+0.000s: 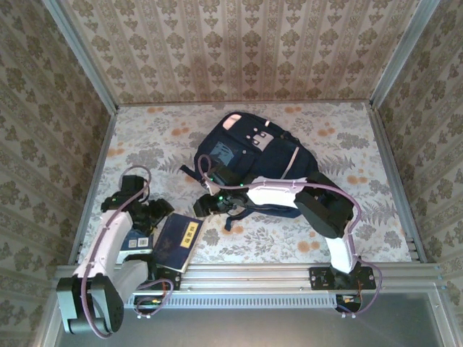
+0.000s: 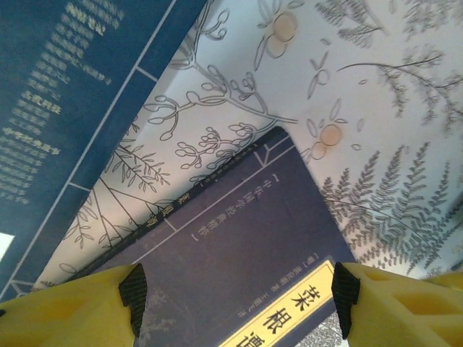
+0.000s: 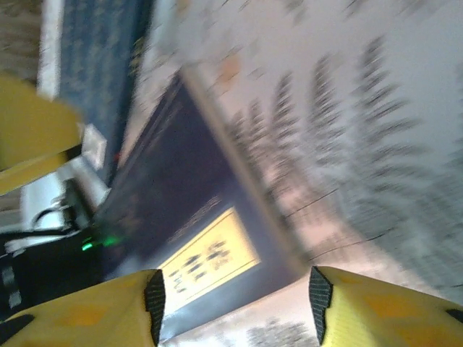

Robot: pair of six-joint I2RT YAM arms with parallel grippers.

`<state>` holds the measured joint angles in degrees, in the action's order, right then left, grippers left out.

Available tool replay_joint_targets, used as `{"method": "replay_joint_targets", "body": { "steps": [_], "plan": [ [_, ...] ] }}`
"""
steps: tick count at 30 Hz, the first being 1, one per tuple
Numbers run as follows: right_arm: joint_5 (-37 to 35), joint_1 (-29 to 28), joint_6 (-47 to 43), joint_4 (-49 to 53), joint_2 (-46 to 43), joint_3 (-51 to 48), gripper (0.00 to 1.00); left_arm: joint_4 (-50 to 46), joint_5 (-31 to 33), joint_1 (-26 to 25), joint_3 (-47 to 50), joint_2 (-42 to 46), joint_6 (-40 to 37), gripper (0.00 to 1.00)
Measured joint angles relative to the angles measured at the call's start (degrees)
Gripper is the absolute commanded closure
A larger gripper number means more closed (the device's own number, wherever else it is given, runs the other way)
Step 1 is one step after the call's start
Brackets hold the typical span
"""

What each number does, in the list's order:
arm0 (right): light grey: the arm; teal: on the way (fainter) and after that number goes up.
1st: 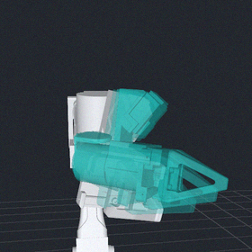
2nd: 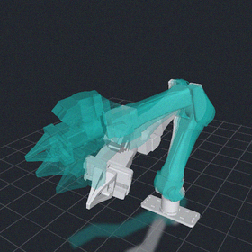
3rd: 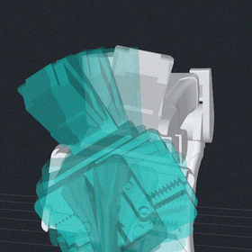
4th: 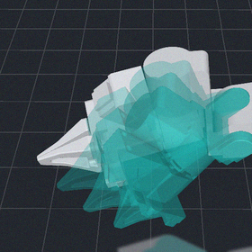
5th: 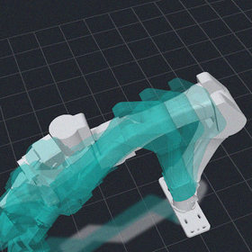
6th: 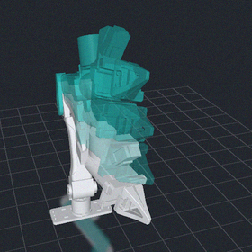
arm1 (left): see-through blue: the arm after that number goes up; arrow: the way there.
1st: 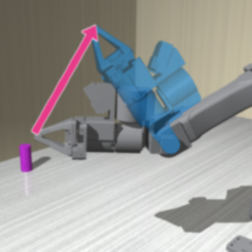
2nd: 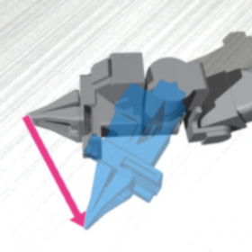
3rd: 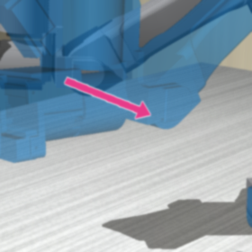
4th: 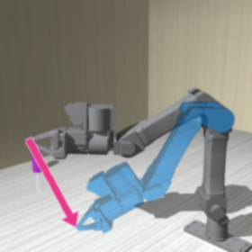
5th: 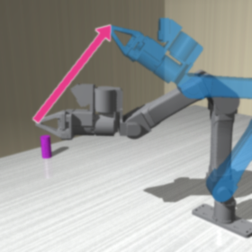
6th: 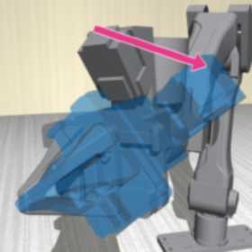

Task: Pack the student bag
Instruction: Pick up the book from the bottom-left of the table.

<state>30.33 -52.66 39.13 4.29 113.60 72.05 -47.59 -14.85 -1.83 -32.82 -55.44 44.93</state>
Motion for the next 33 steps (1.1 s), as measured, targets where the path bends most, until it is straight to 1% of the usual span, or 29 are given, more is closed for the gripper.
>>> {"method": "replay_joint_targets", "body": {
  "steps": [3,11,15,22,28,33],
  "plan": [
    [3.61,-1.16,2.12,-0.85,-0.07,-1.88,0.39,1.75,-0.13,0.0,1.99,-1.22,0.55,0.29],
    [7.19,-3.23,5.46,1.16,0.44,-3.1,0.39,4.76,1.4,0.0,2.86,-1.42,1.97,0.29],
    [8.33,-3.89,8.63,0.44,3.87,-1.03,0.4,6.97,1.46,0.0,4.83,-2.62,2.69,0.3],
    [8.39,-2.71,13.51,0.35,8.26,5.4,0.44,10.16,2.23,0.37,5.97,-5.51,3.1,0.32],
    [7.82,-2.34,16.57,-0.7,9.7,8.31,0.56,10.38,2.23,0.39,6.14,-5.44,3.54,0.32],
    [7.13,-2.32,17.03,-0.83,9.7,9.66,0.78,10.8,1.4,0.42,6.34,-4.46,3.61,0.33]
  ]
}}
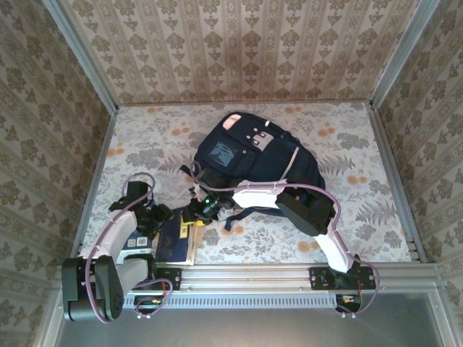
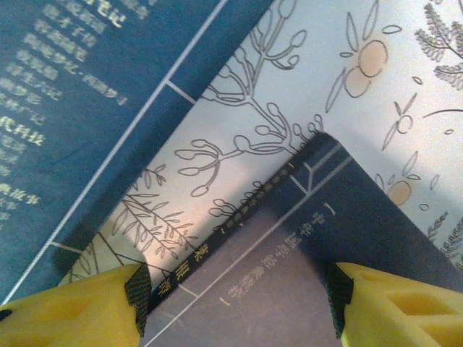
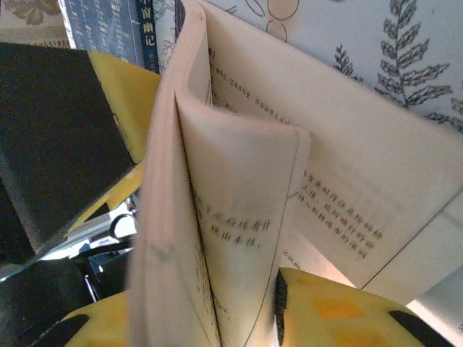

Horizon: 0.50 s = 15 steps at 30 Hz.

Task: Pack the student bag
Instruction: Pick up the book from the bottom-left of the table.

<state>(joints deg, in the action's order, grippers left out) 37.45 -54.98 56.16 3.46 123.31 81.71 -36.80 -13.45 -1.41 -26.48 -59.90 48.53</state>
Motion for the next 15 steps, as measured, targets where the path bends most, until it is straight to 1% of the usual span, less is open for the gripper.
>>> {"method": "replay_joint_targets", "body": {
  "steps": [1,3,5,10,15],
  "plan": [
    [-0.35,0.04,-0.15,0.0,0.0,0.15,0.82,-0.04,-0.04,0.0,0.0,0.33,-0.02,0.33],
    [-1.03,0.04,-0.42,0.28,0.0,0.33,0.84,-0.28,-0.04,-0.02,0.0,1.05,-0.07,0.32],
    [-1.46,0.02,-0.74,0.7,0.0,0.33,0.88,-0.96,-0.04,-0.04,-0.17,2.08,-0.11,0.32],
    [-3.5,0.09,-2.34,2.45,-0.7,0.33,0.9,-4.55,0.02,-0.07,-2.86,5.42,-0.74,0.31],
    [-4.87,1.03,-3.52,4.7,-6.56,-0.74,0.89,-9.18,1.9,-0.07,-9.44,10.05,-3.17,0.29]
  ]
}}
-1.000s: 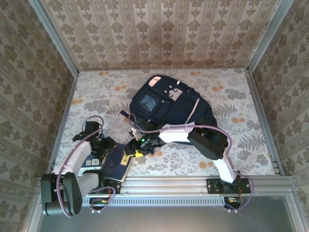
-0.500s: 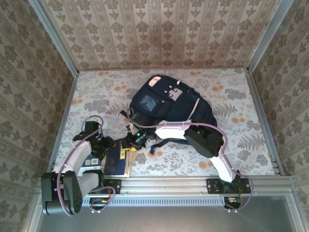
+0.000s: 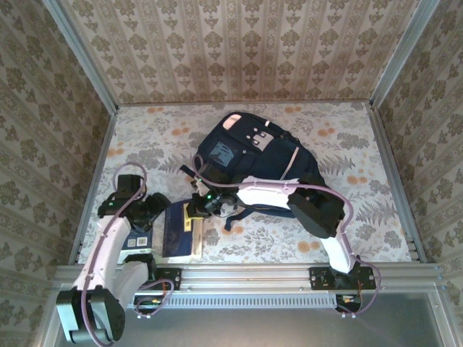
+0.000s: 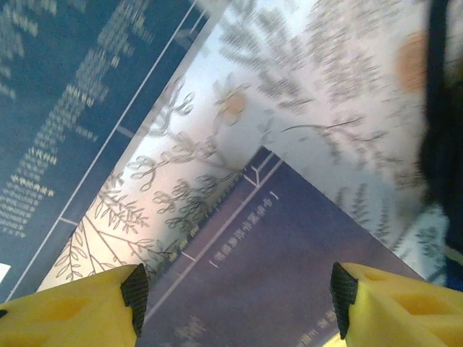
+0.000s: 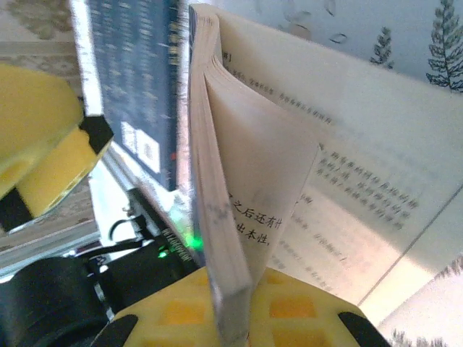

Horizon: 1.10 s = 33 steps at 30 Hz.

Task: Pack the student bag
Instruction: Pick up the book from the bottom-left of the table, then pass the book.

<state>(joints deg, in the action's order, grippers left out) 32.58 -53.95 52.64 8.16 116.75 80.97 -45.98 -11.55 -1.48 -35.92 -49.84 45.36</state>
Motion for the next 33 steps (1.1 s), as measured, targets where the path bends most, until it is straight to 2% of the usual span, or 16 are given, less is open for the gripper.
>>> {"method": "replay_joint_targets", "body": {
  "steps": [4,7,13,18,23,30,33],
  "plan": [
    [0.0,2.38,0.35,-1.66,-6.82,-3.02,0.89,-0.59,-0.15,0.02,-2.01,2.14,-1.51,0.28],
    [0.26,4.46,1.84,-4.02,-11.13,-6.16,0.88,0.24,-2.89,0.02,-0.55,2.12,-1.68,0.28],
    [0.87,7.91,3.85,-5.31,-16.61,-10.34,0.88,5.7,-16.68,0.02,2.84,1.6,-2.14,0.27],
    [2.71,10.43,5.7,-6.8,-20.94,-12.41,0.87,15.23,-28.83,0.02,3.48,6.69,-1.22,0.24],
    [6.64,12.7,6.34,-8.52,-23.93,-12.48,0.85,22.45,-37.0,-0.15,3.48,7.65,0.44,0.24],
    [11.13,14.84,6.32,-9.31,-28.5,-13.9,0.85,25.18,-40.63,-2.25,2.75,6.29,1.11,0.24],
    [12.24,15.08,6.08,-9.25,-30.34,-14.51,0.84,25.49,-41.13,-3.37,1.25,5.79,0.81,0.27]
  ]
}}
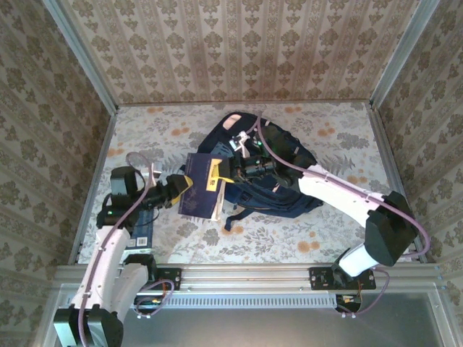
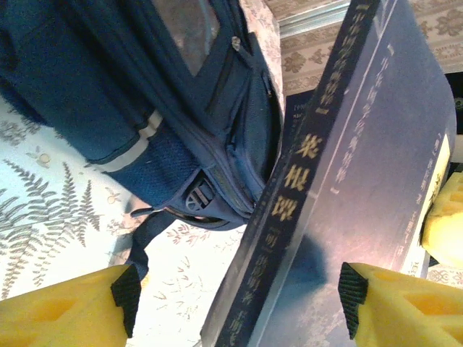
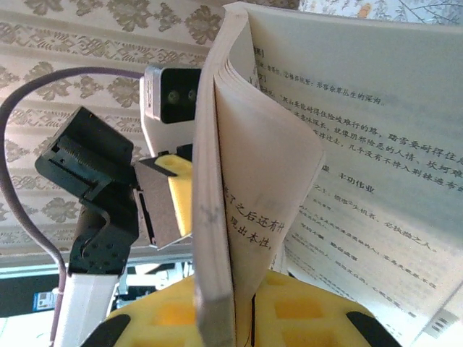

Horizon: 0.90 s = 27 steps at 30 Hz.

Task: Pack the student bag
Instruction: Pass the book.

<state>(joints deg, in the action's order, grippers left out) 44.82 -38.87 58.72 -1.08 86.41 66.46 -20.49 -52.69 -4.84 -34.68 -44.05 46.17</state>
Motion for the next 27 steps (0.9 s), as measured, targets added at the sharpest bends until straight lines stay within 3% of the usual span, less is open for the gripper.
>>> {"method": "replay_joint_targets", "body": {
  "steps": [7,16,17,20,23,25,27],
  "plan": [
    [2.78,1.09,-1.66,1.51,-2.71,-1.62,0.83,7.58,-3.52,-5.31,-0.44,-1.14,2.78,0.45],
    [3.67,5.14,-1.66,2.51,-4.63,-2.58,0.81,19.5,-4.13,-9.35,1.7,1.2,10.19,0.98],
    [3.65,5.29,-1.53,2.67,-4.72,-2.58,0.77,20.41,-3.76,-9.86,1.86,1.33,10.58,1.0],
    [2.62,5.75,-1.6,4.02,-5.03,-2.56,0.42,22.08,-2.23,-11.34,2.05,1.38,12.07,1.0],
    [-3.85,5.9,-3.82,9.35,-7.89,-2.54,0.09,22.71,-0.81,-12.37,2.08,1.66,13.33,1.0],
    [-9.55,6.01,-4.66,12.63,-11.61,-2.73,0.01,22.75,1.55,-12.44,2.4,2.69,14.6,1.0],
    [-14.93,6.01,-4.39,13.09,-16.55,-4.35,0.0,23.52,5.38,-12.44,3.39,4.68,16.81,1.0]
  ]
}}
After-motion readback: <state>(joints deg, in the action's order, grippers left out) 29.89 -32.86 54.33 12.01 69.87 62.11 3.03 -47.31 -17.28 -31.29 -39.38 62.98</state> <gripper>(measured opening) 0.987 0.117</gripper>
